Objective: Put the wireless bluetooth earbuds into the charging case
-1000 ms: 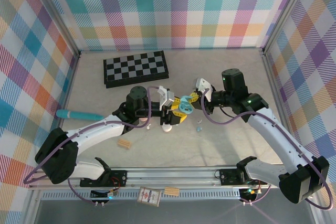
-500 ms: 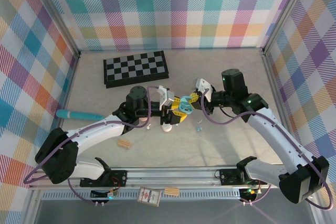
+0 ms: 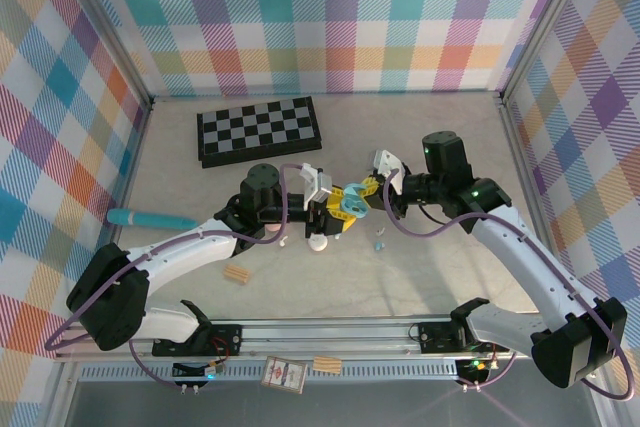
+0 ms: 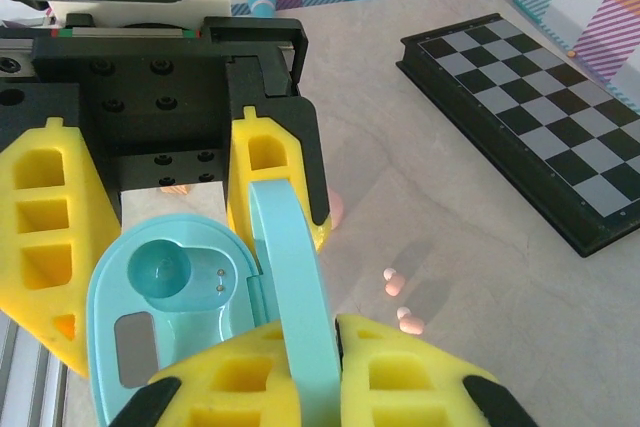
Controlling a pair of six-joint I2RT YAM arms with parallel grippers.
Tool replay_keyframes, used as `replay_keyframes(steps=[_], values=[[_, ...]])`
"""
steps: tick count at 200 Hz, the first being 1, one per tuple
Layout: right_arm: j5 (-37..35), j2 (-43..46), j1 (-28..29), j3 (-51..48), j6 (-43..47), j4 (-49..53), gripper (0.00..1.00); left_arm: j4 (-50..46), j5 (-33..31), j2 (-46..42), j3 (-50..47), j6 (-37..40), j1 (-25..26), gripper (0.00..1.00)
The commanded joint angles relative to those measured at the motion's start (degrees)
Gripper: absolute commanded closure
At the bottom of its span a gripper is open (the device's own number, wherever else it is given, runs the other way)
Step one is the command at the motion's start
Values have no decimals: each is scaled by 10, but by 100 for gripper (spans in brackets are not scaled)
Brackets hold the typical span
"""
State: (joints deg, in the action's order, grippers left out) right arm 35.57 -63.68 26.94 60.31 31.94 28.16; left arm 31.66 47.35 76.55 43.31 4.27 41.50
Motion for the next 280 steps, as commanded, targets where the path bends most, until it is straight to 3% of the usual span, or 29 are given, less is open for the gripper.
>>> replay_keyframes(steps=[1, 49, 86, 124, 167, 195, 238, 280], values=[[18, 3, -1, -4, 3, 4, 100, 19, 19, 0, -2, 9, 3, 60], [17, 6, -1, 0, 1, 5, 100, 34, 14, 0, -12, 8, 3, 63], [19, 9, -1, 2, -6, 3, 78, 55, 14, 0, -23, 3, 2, 63], [30, 17, -1, 4, -14, -2, 69, 91, 18, 8, -35, -11, -3, 63], [52, 46, -2, -1, -15, -15, 42, 159, 16, 22, -56, -40, -16, 63], [83, 84, -13, -17, -35, -57, 38, 181, 19, 21, -69, -50, -26, 63], [77, 139, -73, -67, -163, -181, 33, 185, 10, -1, -88, -50, -44, 64], [-64, 156, -147, -135, -374, -263, 28, 185, 18, -17, -97, -51, -58, 64]])
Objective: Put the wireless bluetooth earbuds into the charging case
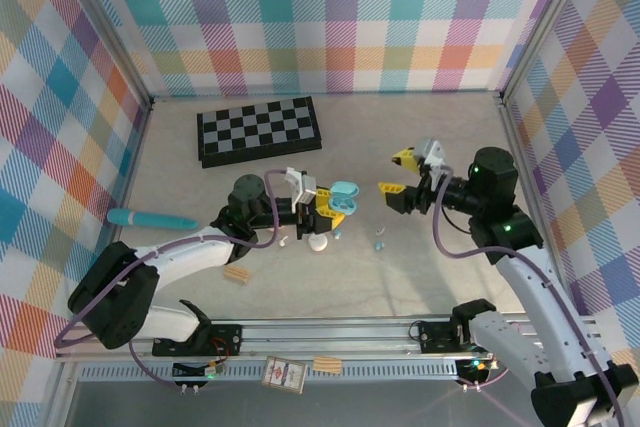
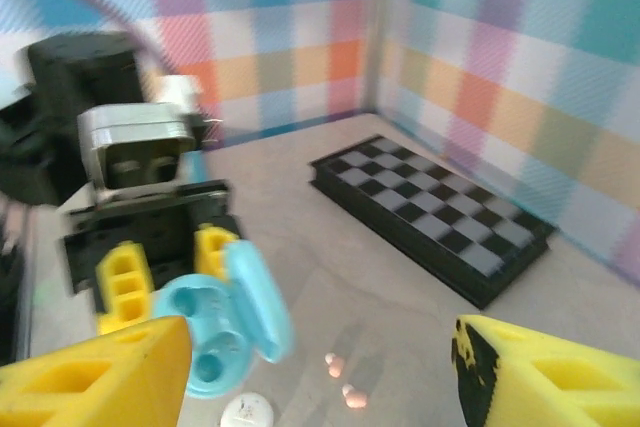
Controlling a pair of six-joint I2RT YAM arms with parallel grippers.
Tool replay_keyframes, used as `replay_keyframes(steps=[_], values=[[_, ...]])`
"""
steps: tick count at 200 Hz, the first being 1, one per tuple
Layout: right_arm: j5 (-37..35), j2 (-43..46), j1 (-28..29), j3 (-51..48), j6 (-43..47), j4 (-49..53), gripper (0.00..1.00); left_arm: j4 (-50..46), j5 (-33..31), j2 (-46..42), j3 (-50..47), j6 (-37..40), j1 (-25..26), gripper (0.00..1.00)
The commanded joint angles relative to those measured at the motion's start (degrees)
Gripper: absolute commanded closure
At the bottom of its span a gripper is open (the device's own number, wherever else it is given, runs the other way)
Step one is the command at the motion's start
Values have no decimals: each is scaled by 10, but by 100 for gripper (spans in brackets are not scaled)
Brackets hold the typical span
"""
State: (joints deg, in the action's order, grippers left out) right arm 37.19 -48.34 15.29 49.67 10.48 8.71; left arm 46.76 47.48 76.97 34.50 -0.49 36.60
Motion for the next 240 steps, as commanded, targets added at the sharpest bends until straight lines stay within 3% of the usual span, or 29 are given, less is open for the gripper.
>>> replay_keyframes(steps=[1, 14, 38, 62, 85, 156, 189, 240], values=[[-82, 2, -32, -30, -164, -67, 28, 34, 17, -21, -9, -4, -9, 64], [-115, -3, -39, -38, -208, -46, 18, 42, 20, -26, -13, -9, -13, 64], [-140, -35, -41, -33, -253, 25, 18, 66, 23, -33, -20, -29, -24, 64], [-91, -101, -41, -27, -277, 65, 20, 93, 26, -37, -28, -50, -38, 64], [-51, -165, -33, -36, -314, 37, 22, 111, 29, -35, -34, -64, -58, 64], [-113, -321, 77, -33, -375, -29, 29, 156, 12, -35, -48, -82, -116, 65], [-119, -406, 132, -2, -375, -32, 30, 177, 14, -39, -53, -98, -134, 65], [-105, -491, 170, 33, -369, -34, 31, 175, 15, -52, -58, -99, -144, 65]])
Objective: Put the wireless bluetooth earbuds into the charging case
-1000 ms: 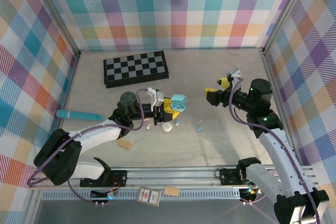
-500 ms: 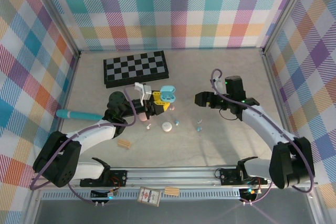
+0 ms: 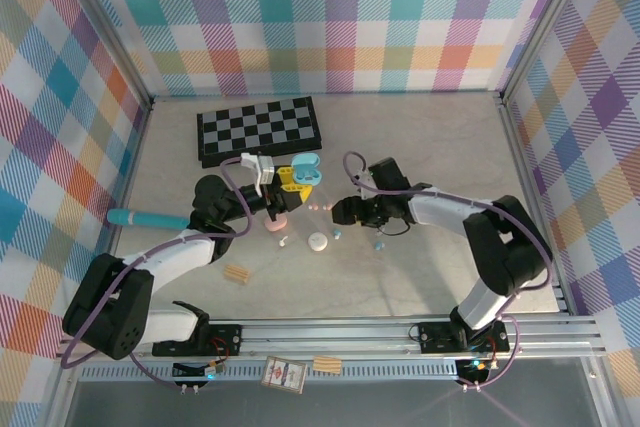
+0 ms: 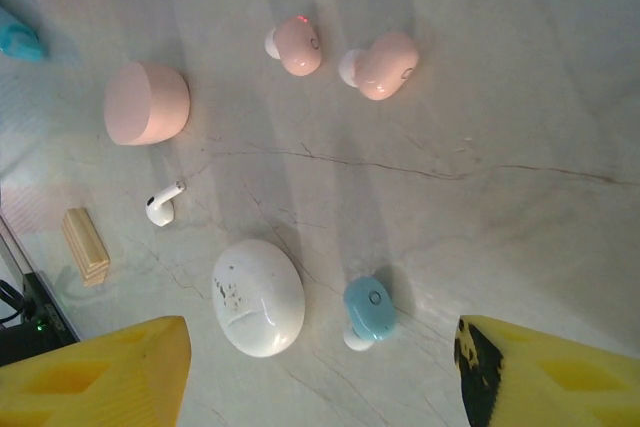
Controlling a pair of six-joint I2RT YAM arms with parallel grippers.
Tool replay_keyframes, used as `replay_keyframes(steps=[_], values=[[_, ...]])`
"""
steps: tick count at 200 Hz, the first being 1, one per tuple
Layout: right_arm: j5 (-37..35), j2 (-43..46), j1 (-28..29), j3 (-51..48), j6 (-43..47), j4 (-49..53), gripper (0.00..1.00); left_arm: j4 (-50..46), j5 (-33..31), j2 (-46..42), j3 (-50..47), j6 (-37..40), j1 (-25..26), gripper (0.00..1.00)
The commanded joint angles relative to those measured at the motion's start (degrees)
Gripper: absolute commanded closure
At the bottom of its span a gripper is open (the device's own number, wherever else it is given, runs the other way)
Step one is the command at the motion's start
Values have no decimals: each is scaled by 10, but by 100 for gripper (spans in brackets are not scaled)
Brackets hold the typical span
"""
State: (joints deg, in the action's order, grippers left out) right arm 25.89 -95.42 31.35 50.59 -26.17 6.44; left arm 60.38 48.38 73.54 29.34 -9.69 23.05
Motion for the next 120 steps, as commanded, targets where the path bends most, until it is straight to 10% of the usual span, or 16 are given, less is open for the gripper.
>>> replay_keyframes(steps=[1, 120], values=[[8, -21, 10, 25, -2, -12, 31, 39, 6, -18, -7, -7, -8, 65], [7, -82, 35, 42, 1, -7, 45, 39, 11, -24, -13, -4, -12, 65]])
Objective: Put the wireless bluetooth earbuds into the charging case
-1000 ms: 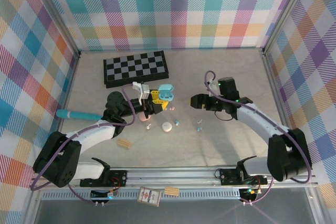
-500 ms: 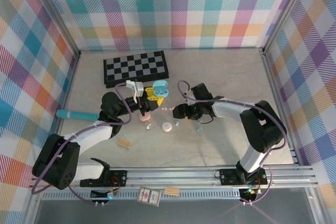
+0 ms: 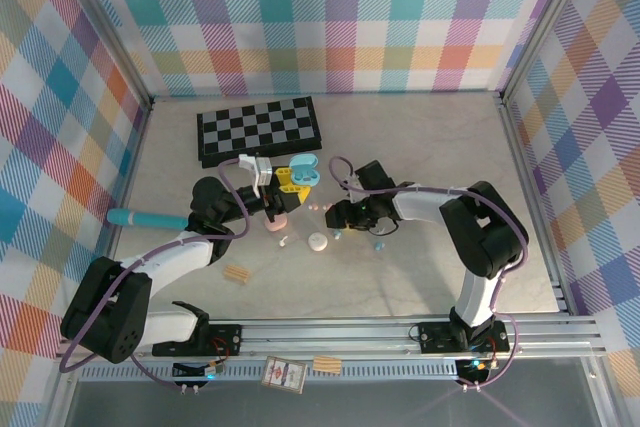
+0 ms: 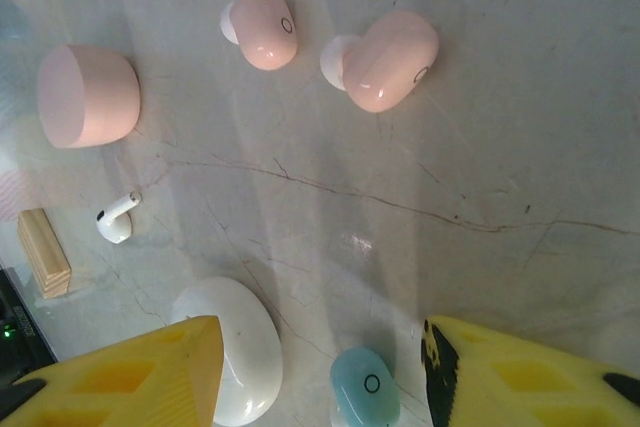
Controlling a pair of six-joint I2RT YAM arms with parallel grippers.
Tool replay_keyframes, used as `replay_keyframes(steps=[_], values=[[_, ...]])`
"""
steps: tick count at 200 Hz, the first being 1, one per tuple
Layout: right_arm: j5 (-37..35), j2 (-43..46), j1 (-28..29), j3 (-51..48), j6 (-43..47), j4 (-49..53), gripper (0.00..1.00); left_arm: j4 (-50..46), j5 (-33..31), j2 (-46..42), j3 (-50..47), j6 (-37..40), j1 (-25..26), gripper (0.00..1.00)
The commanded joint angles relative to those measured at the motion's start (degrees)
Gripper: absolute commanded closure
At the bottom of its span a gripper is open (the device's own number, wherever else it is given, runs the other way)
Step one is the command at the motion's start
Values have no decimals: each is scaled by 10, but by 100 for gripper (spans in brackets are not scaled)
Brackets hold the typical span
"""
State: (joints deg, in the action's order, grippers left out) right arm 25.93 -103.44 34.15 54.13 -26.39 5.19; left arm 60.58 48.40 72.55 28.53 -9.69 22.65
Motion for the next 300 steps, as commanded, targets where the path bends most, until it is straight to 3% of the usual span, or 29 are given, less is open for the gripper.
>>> replay_keyframes(steps=[1, 72, 120, 183, 300], values=[[6, -1, 7, 6, 4, 6, 45, 37, 11, -14, -5, -4, -8, 65], [-9, 14, 25, 0, 8, 27, 52, 35, 12, -18, -8, -3, -11, 65], [-10, 16, 28, -6, 0, 23, 62, 33, 13, -19, -8, -2, -12, 65], [-21, 6, 30, 1, 9, 42, 62, 31, 14, -22, -9, -2, -13, 65], [-22, 3, 37, -4, 21, 51, 73, 19, 17, -27, -4, 3, -13, 65]])
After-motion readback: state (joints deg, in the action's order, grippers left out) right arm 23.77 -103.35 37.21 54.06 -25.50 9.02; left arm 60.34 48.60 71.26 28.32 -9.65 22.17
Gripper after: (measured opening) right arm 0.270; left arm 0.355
